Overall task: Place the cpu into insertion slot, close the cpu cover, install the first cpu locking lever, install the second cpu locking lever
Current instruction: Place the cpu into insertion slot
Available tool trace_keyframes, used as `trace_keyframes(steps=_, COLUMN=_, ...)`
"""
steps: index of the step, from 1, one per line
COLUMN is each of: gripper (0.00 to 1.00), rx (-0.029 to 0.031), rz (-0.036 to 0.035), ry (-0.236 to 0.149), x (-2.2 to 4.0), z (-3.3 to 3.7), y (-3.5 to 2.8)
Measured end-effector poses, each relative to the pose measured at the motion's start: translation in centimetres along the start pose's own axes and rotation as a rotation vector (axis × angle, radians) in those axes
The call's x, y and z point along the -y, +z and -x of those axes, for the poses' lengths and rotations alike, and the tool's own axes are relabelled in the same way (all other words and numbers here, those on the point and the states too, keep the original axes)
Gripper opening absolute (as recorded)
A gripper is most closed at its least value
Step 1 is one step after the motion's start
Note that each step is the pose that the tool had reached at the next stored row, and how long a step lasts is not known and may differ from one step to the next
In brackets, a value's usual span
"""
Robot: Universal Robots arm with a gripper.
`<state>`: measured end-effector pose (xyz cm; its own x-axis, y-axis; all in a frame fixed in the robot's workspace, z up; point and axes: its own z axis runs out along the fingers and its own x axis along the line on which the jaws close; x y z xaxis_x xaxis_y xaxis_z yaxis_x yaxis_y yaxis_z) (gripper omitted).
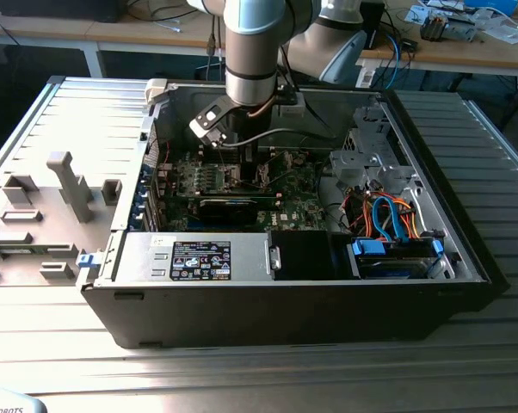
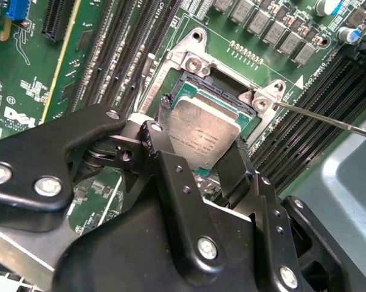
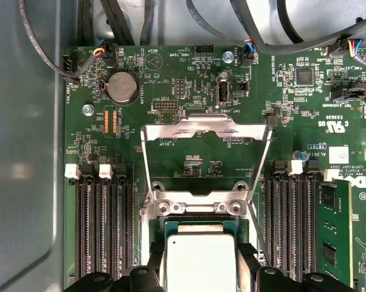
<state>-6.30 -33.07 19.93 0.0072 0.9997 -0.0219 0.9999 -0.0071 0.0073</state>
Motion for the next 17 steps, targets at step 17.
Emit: trace_keyframes(steps=17, gripper=0.62, rx=0.0002, rz=-0.0001, ry=0.002, x=0.0, z=-0.04, y=-0.22)
